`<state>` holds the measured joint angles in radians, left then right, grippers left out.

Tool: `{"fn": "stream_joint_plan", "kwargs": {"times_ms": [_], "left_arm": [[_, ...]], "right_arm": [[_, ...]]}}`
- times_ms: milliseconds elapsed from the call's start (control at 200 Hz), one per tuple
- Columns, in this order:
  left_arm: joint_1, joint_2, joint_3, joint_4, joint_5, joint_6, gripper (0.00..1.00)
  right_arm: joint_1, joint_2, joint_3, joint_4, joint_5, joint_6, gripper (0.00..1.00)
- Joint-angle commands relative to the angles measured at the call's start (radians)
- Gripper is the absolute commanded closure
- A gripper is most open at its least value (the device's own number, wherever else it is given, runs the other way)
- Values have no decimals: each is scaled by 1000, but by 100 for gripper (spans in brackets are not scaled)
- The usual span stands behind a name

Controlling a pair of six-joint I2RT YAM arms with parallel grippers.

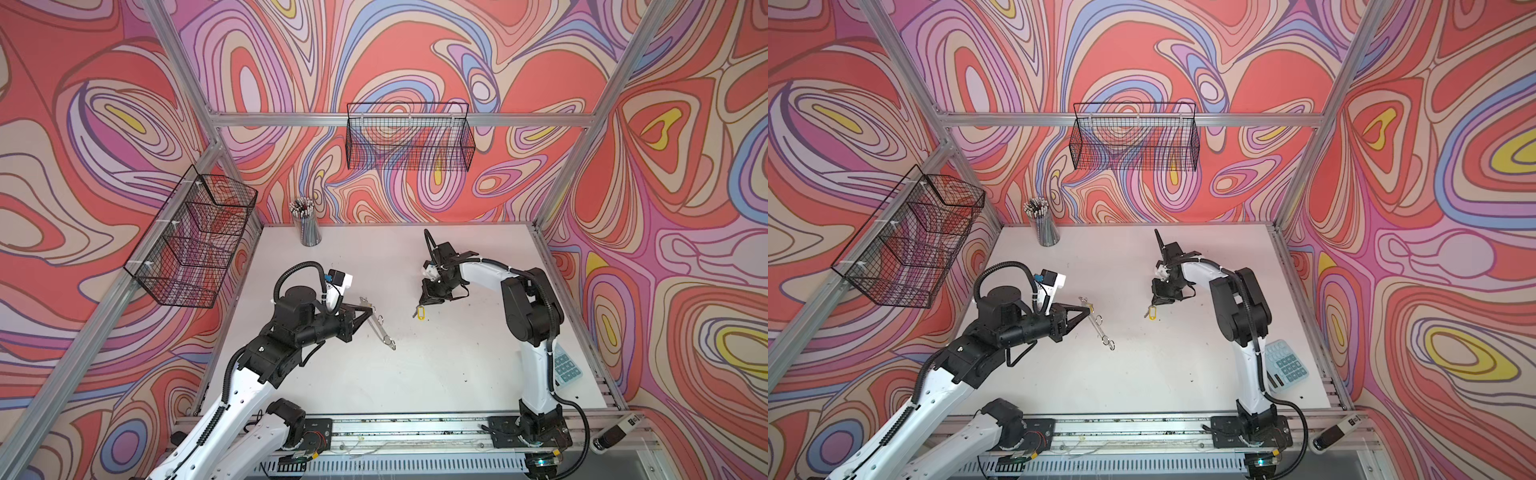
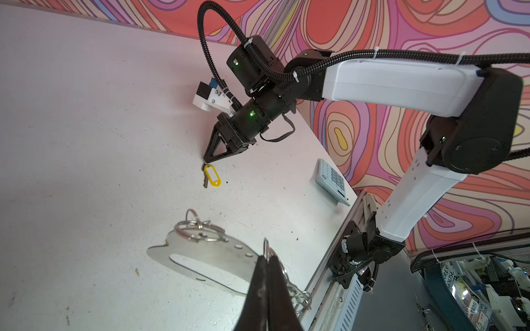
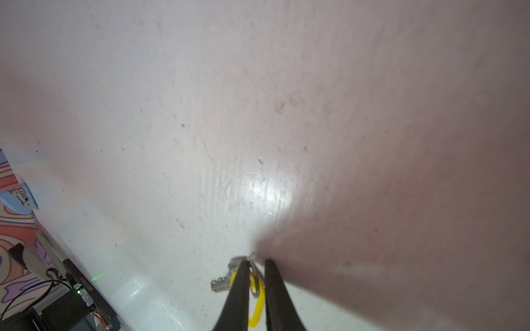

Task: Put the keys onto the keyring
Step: 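Lift the yellow-tagged key off the table with the right gripper, then carry the key toward the plate while the left gripper raises the plate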

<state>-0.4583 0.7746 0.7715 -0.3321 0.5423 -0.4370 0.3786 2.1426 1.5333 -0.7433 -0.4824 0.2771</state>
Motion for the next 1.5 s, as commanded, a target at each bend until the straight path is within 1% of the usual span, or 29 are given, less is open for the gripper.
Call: {"fn": "stream_joint_plan", "kwargs": {"times_ms": [0,155,230,290,481,656,781,972,1137,1277,1342,1397,1452,1497], "left_arm": [[-4,-9,2,18,9,17,100],[-4,-11,2,18,10,16,100],[-4,-11,1,18,8,17,100],[-3,-10,2,18,8,17,100],[-4,-9,3,15,4,21,100],[-3,-10,2,11,-10,24,100],[-4,-3,7,16,-19,24,100],[-4,17,41,13,-25,34,100],[-4,41,89,9,-35,74,100],[-3,59,127,19,-35,144,100],[-4,69,139,32,-23,191,100],[-4,79,147,49,-8,225,100],[-4,88,156,60,5,258,100],[-5,97,163,59,15,290,100]], "right_arm": [[-6,34,24,-31,-20,-22,89],[-5,41,25,-30,-31,-26,90],[-5,39,24,-30,-29,-27,98],[-5,33,20,-26,-24,-28,100],[-6,-11,-5,9,-10,-28,100],[-6,-128,-88,113,12,-21,100],[-5,-255,-177,210,-1,-14,100],[-5,-494,-345,417,-19,-4,100],[-3,-710,-529,674,-34,-3,100],[2,-868,-716,958,-61,-10,100],[5,-925,-793,1095,-117,-39,100],[17,-971,-856,1203,-135,-64,100],[30,-1007,-901,1303,-149,-92,100],[32,-1026,-918,1352,-155,-104,100]]}}
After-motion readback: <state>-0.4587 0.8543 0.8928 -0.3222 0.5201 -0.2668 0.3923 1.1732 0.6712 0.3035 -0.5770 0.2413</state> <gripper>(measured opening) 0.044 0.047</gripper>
